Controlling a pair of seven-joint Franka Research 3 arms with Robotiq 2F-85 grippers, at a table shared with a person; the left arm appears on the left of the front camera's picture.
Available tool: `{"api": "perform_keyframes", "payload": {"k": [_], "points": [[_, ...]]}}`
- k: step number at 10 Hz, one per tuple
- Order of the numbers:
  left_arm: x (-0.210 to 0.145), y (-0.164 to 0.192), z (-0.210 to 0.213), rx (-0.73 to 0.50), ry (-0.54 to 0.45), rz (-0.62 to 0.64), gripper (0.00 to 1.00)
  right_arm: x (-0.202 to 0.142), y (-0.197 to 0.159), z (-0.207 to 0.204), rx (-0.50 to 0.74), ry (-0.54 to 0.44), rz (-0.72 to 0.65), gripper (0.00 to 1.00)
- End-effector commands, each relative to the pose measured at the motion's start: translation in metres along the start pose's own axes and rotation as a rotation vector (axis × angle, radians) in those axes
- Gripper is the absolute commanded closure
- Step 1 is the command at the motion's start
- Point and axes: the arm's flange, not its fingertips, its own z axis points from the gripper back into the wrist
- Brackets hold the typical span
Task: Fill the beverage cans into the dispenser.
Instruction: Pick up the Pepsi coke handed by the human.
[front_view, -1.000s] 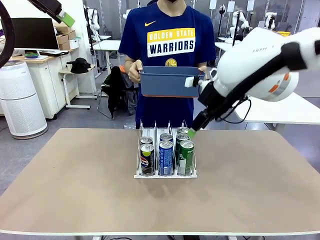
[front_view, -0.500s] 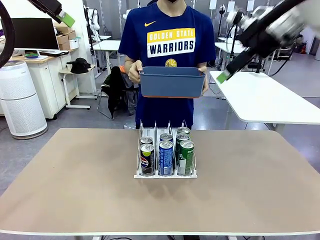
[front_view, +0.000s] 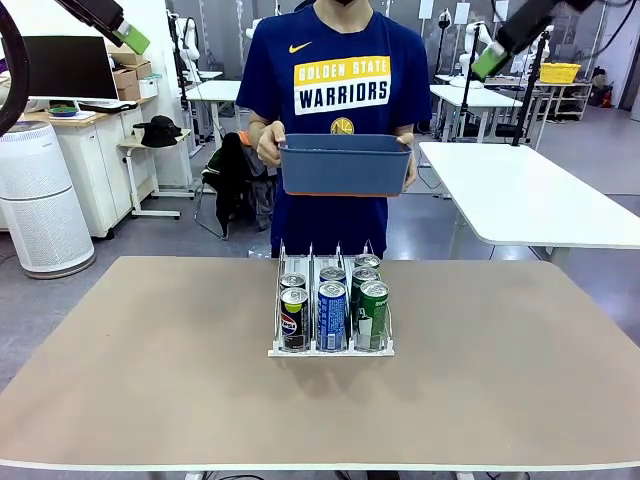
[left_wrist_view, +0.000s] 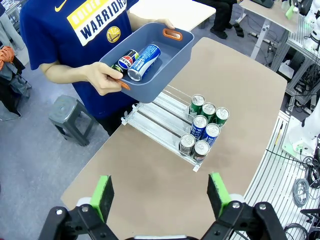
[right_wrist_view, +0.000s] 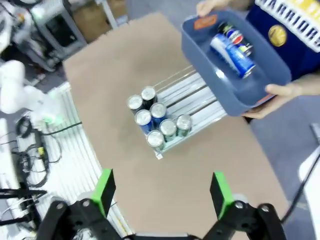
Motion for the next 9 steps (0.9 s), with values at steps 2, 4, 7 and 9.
{"api": "perform_keyframes", "payload": {"k": [2, 4, 7, 9], "points": [[-0.001, -0.002, 0.0, 0.002, 0.005, 0.0, 0.0, 0.021, 0.006, 0.03, -0.078, 0.014, -0.029, 0.0], [-0.001, -0.002, 0.0, 0.002, 0.005, 0.0, 0.0, 0.023, 0.007, 0.033, -0.088, 0.011, -0.03, 0.0], [-0.001, -0.002, 0.0, 0.002, 0.005, 0.0, 0.0, 0.022, 0.008, 0.034, -0.083, -0.015, -0.01, 0.0], [-0.001, -0.002, 0.0, 0.002, 0.005, 0.0, 0.0, 0.022, 0.008, 0.034, -0.083, -0.015, -0.01, 0.0]]}}
